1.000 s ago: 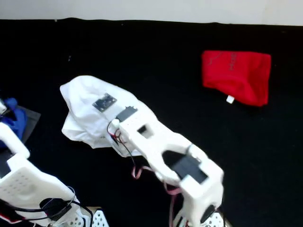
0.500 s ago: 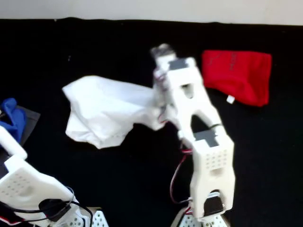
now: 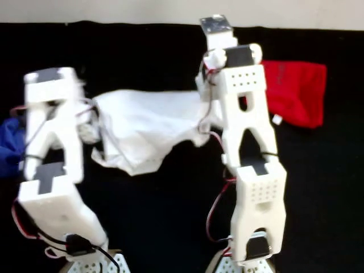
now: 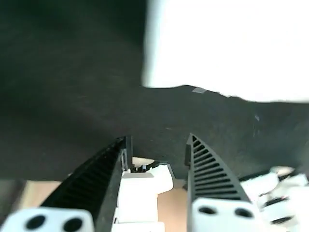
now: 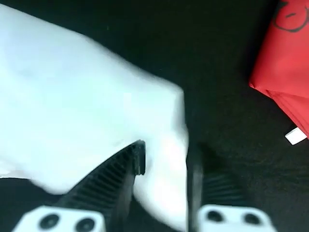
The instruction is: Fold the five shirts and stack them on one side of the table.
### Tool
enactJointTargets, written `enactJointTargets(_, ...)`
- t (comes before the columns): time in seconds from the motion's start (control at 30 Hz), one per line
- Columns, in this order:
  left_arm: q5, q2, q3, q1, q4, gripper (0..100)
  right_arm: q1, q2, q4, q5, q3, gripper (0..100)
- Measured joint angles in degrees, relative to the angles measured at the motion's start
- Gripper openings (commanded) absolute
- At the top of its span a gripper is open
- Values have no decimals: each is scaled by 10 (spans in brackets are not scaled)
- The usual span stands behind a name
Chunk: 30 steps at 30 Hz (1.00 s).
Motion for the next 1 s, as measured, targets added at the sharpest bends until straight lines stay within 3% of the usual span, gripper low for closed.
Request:
enactJointTargets(0.37, 164, 8, 15, 172, -73, 183, 0, 0, 1, 0, -4, 277)
enactJointTargets(0.47, 193, 32, 32, 176, -98, 182, 1, 0, 2, 0, -4, 277)
enactJointTargets(0.9, 200, 109, 33, 174, -133, 181, 2, 0, 2, 0, -4, 277)
enactJointTargets(1.0, 200, 109, 33, 174, -140, 127, 2, 0, 2, 0, -4, 277)
